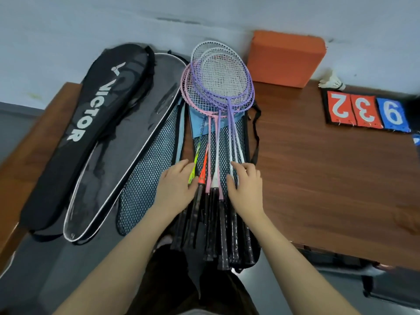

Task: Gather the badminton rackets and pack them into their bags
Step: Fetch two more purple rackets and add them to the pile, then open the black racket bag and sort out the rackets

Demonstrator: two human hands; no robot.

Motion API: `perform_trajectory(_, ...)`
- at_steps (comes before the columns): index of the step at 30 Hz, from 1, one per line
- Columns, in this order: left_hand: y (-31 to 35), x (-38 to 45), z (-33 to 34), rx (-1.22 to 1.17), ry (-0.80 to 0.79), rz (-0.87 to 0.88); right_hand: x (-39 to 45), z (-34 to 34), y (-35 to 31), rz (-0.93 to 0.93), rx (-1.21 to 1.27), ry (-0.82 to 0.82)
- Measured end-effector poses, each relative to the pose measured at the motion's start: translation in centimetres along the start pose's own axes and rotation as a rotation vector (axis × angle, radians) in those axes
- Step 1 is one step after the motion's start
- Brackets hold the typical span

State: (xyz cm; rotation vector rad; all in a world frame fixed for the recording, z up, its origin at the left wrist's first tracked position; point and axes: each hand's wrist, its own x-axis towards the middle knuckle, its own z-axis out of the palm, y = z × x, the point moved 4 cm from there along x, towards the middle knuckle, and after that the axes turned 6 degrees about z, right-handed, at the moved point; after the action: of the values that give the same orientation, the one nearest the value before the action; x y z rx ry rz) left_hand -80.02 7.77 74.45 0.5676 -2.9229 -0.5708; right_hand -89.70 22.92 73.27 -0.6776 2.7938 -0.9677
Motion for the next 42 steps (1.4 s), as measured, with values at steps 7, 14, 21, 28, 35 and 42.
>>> perform_trajectory(7, -10.7, -2.1, -6.2, -0.103, 0.194, -0.142, 1.2, 4.5, -9.9, -0.119, 0.195, -0.118)
perform_trajectory(14, -26.4, -4.6, -10.1, -0.062, 0.09, -0.338, 1.4, 15.3, -21.2, -0.104, 0.252, -0.213)
perform_trajectory(21, -33.2, -4.4, -9.1, -0.063, -0.094, -0.263, 2.7, 23.7, -28.3, -0.089, 0.091, -0.31)
perform_trajectory(28, -34.1, -4.1, -7.6, -0.08, -0.079, -0.181, 3.1, 27.1, -29.8, 0.006, 0.012, -0.348)
perform_trajectory(35, -34.8, -4.5, -8.9, -0.276, 0.092, -0.237, 4.0, 28.5, -31.1, 0.036, 0.142, -0.317)
perform_trajectory(42, -34.8, -5.2, -13.2, -0.565, 0.282, -0.39, 3.2, 28.1, -30.9, 0.149, 0.269, -0.209)
